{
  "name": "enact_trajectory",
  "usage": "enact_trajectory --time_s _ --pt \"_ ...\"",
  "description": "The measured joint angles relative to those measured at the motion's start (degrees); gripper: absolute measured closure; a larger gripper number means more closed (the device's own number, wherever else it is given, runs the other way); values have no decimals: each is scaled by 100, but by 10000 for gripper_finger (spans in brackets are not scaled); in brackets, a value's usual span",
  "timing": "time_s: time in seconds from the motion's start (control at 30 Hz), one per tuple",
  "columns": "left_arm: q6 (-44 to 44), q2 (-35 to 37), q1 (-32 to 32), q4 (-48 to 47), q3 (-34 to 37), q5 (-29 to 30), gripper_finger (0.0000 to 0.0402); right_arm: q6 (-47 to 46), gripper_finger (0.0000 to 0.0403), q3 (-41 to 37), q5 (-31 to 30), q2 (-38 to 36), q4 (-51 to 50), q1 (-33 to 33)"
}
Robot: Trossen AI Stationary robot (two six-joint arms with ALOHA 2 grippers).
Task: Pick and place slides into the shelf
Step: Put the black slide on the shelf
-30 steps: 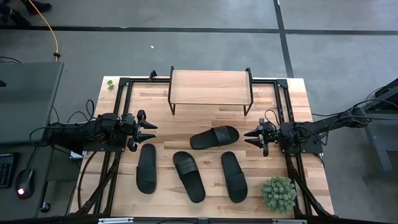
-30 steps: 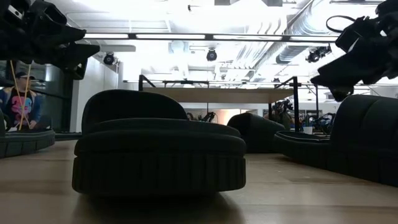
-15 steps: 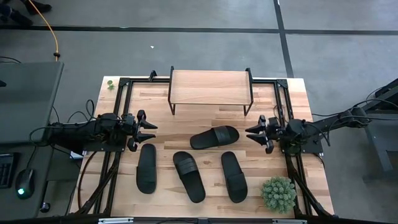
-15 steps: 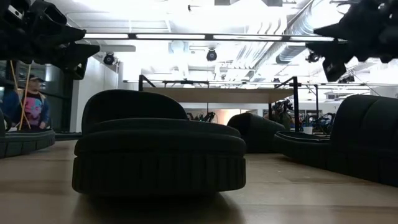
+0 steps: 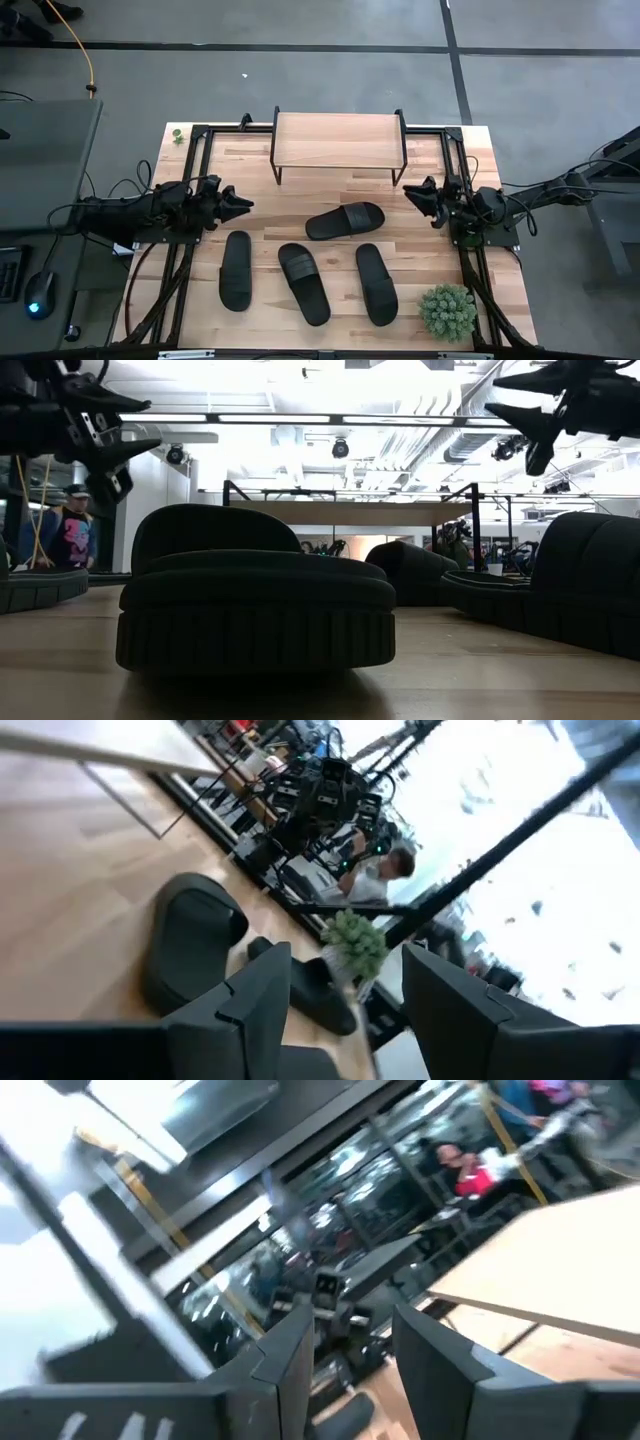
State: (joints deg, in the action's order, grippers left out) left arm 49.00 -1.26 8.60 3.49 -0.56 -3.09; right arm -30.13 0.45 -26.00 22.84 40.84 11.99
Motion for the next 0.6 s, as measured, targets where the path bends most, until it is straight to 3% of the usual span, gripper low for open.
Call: enact_trajectory --time_s 0.4,0.6 --pt "919 1 0 55 -2 120 224 -776 273 0 -421 -1 15 0" --pt "1444 0 0 561 -2 302 224 -992 273 116 -522 4 13 0"
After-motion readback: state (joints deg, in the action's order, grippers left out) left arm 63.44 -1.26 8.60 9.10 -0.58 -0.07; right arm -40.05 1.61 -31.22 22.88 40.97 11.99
